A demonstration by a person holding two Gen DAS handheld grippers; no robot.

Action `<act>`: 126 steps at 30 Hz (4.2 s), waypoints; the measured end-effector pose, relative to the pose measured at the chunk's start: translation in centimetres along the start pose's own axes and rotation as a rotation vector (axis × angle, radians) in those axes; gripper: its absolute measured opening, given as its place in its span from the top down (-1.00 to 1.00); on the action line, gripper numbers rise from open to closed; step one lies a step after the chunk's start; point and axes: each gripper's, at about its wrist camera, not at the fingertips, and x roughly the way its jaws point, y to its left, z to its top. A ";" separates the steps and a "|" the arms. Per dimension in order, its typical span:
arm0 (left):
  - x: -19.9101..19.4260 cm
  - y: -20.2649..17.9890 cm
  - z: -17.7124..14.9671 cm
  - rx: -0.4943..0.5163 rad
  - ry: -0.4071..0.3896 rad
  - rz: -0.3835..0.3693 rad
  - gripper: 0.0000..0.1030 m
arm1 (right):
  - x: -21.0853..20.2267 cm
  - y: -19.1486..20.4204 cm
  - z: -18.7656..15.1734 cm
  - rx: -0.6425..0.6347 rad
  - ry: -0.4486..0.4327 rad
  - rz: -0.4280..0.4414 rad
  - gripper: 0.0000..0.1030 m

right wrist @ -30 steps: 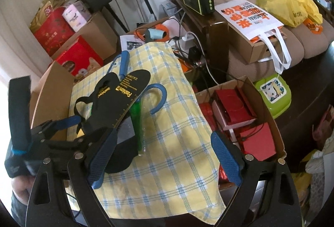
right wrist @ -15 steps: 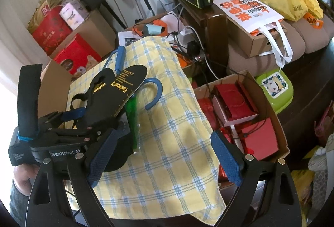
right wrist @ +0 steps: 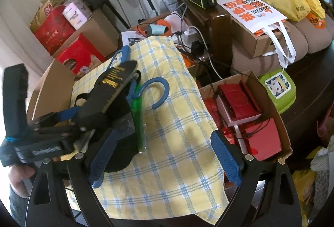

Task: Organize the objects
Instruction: 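Grasp the black Fashion insole with the left tool while the right tool grasps another black insole, then lift both black insoles up and carry them toward the cardboard box, then lower both held insoles over the open cardboard box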

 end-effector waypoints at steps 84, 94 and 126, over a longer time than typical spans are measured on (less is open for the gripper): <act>-24.9 14.3 -6.8 -0.314 -0.311 0.207 -0.75 | 1.7 20.3 3.3 -0.452 0.038 -0.008 -0.72; -23.3 20.5 -7.9 -0.431 -0.264 0.264 -0.75 | 1.4 26.8 3.3 -0.479 0.031 0.081 -0.72; -14.1 30.5 -4.4 -0.559 -0.133 0.321 -0.76 | 11.5 37.8 7.7 -0.396 0.116 0.164 -0.72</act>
